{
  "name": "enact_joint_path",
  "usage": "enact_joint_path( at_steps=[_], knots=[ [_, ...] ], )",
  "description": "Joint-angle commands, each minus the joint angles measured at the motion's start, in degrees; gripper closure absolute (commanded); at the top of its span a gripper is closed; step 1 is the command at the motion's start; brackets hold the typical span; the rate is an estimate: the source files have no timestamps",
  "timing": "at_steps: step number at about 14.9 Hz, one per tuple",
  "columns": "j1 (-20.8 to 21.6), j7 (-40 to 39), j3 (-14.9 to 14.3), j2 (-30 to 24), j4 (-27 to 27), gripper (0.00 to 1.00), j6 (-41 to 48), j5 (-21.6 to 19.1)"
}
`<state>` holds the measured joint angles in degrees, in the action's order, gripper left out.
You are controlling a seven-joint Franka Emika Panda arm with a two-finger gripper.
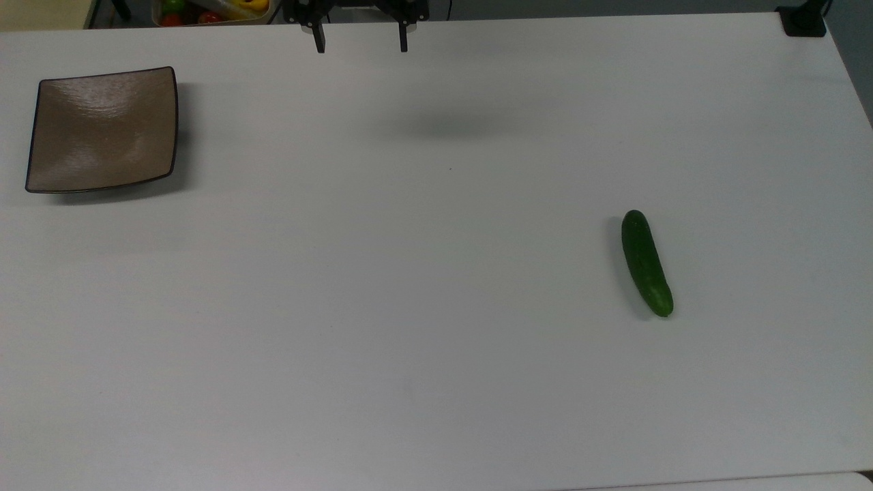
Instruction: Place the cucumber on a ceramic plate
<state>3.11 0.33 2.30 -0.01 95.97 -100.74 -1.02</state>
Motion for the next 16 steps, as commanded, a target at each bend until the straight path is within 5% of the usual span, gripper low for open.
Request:
enact_joint_path(
  at_steps=[1,16],
  knots=[
    [0.5,-0.9,-0.6,-0.8,0.1,0.00,-0.6,-1.0],
    [0.8,-1.2,0.2,-0.9,0.3,0.00,-0.4,-1.5]
  ],
)
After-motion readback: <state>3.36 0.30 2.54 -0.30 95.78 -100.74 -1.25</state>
